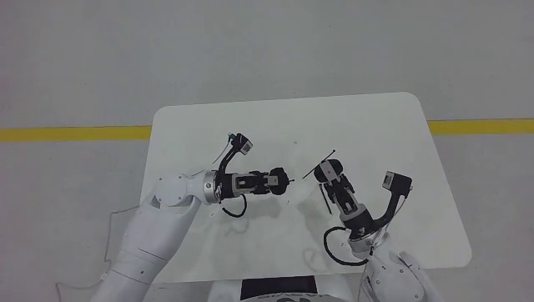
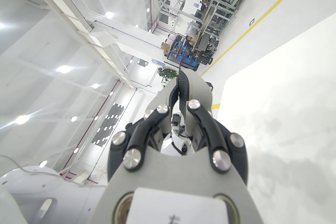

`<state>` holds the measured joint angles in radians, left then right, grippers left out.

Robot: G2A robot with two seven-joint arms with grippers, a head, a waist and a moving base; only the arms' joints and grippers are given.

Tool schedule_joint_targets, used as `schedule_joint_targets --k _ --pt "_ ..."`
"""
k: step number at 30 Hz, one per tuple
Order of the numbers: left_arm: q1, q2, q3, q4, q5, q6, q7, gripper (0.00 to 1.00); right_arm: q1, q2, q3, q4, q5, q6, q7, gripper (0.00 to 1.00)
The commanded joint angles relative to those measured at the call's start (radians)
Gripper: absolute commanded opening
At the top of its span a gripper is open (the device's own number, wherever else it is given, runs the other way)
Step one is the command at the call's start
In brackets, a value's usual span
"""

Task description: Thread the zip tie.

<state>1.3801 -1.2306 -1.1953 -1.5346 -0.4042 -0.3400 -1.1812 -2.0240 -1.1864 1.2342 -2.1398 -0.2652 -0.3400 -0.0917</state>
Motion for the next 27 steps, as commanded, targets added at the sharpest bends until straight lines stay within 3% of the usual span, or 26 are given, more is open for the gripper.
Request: schedule_joint_targets --k 1,7,19,27 --pt "0.000 0.000 0.000 0.000 0.000 0.000 0.000 0.00 0.000 0.000 0.000 0.000 0.000 0.000 0.000 0.00" --pt "0.000 0.000 0.000 0.000 0.000 0.000 0.000 0.00 0.008 -0.001 -0.002 0.003 -0.004 0.008 -0.005 0.00" --pt "0.000 0.000 0.000 0.000 0.000 0.000 0.000 0.00 0.001 -0.013 -0.066 0.022 -0.181 0.026 -0.127 0.00" --pt "0.000 0.000 0.000 0.000 0.000 0.000 0.000 0.00 -0.011 -0.012 -0.074 0.023 -0.207 0.028 -0.125 0.00"
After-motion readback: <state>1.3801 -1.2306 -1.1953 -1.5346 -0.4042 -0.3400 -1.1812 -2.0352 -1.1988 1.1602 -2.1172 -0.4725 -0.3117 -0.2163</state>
